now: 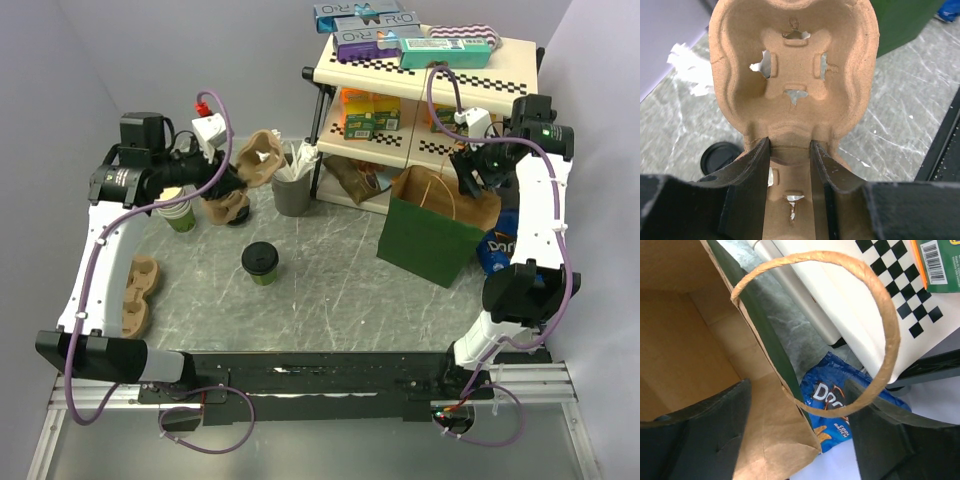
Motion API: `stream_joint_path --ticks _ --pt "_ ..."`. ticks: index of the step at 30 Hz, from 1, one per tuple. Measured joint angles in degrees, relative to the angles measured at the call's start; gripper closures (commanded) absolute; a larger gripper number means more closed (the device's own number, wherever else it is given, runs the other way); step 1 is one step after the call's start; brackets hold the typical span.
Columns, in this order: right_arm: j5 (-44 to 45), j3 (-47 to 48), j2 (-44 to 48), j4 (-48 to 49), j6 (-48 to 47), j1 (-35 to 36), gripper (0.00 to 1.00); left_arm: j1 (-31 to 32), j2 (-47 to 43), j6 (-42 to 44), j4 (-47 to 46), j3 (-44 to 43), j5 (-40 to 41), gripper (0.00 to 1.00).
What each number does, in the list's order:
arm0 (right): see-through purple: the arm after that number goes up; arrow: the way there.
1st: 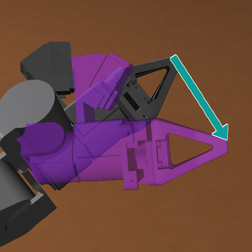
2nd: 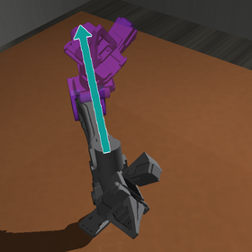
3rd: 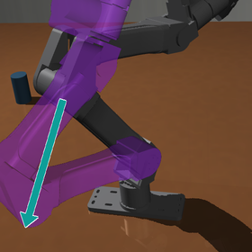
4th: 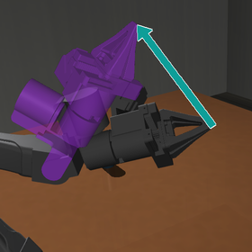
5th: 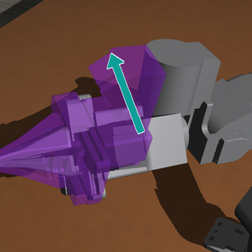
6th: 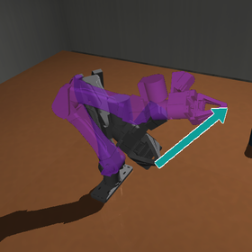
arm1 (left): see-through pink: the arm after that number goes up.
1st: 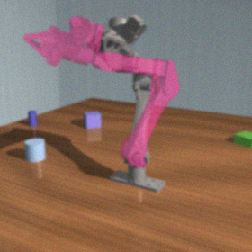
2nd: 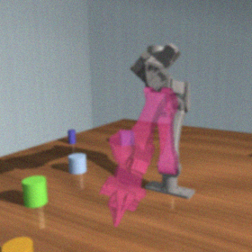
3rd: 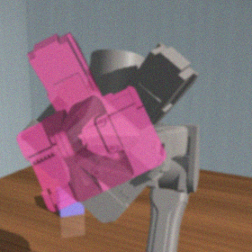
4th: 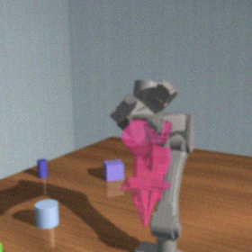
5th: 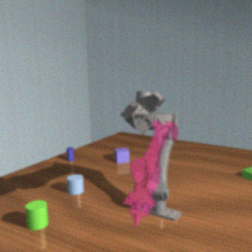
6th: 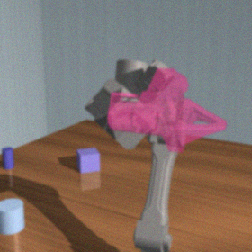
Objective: Pack the takeout coffee
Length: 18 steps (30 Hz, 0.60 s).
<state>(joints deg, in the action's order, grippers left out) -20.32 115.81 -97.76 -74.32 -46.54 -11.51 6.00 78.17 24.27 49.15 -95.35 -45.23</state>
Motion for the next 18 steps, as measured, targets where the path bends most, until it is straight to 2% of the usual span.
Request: stream_joint_path --ticks 4,10,18 --pt "-0.3 2.5 -1.2 -1.8 -0.6 0.0 0.28 2.2 0.5 0.1 0.1 -0.4 0.0 0.99" --pt "-0.3 2.6 -1.4 -2.8 -1.1 0.2 0.31 3.2 0.7 0.5 0.2 -0.4 0.1 0.99" --pt "1.6 -3.0 -1.3 -2.9 -1.4 1.4 0.36 3.5 0.7 0.5 0.0 -0.2 0.0 0.99"
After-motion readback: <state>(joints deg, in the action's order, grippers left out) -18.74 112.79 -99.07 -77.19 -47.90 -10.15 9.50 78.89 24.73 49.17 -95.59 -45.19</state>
